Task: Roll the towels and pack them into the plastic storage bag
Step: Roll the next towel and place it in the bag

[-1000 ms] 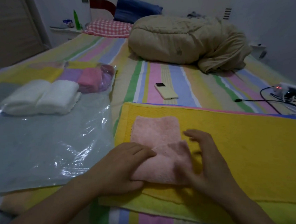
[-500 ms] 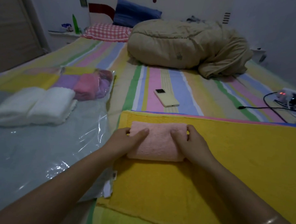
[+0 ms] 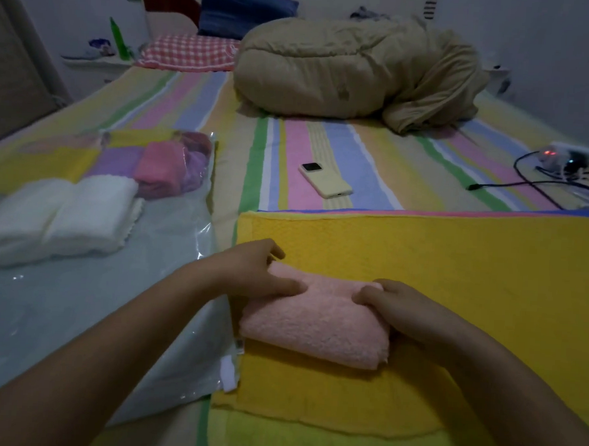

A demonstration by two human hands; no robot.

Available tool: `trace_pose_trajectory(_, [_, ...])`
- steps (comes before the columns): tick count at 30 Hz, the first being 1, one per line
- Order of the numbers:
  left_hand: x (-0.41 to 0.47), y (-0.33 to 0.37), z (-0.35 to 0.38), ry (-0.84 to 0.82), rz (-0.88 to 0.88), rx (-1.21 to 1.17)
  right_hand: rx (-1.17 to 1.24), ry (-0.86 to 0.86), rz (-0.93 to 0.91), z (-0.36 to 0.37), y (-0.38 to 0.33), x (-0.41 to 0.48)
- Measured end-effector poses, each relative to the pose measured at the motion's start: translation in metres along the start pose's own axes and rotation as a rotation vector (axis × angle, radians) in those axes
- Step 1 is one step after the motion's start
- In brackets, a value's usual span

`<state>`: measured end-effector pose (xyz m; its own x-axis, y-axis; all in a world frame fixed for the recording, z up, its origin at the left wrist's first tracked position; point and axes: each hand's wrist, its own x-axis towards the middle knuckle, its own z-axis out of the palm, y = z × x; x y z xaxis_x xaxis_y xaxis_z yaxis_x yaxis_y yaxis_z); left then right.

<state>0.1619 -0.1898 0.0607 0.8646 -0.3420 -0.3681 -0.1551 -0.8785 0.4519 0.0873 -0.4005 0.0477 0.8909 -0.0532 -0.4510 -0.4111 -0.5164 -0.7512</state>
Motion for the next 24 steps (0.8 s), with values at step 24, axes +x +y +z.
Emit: trace_pose_trajectory(24, [-0.1, -0.046, -0.03, -0.382, 0.297, -0.629, -0.971, 0.255, -0.946, 0.094, -0.035, -0.1])
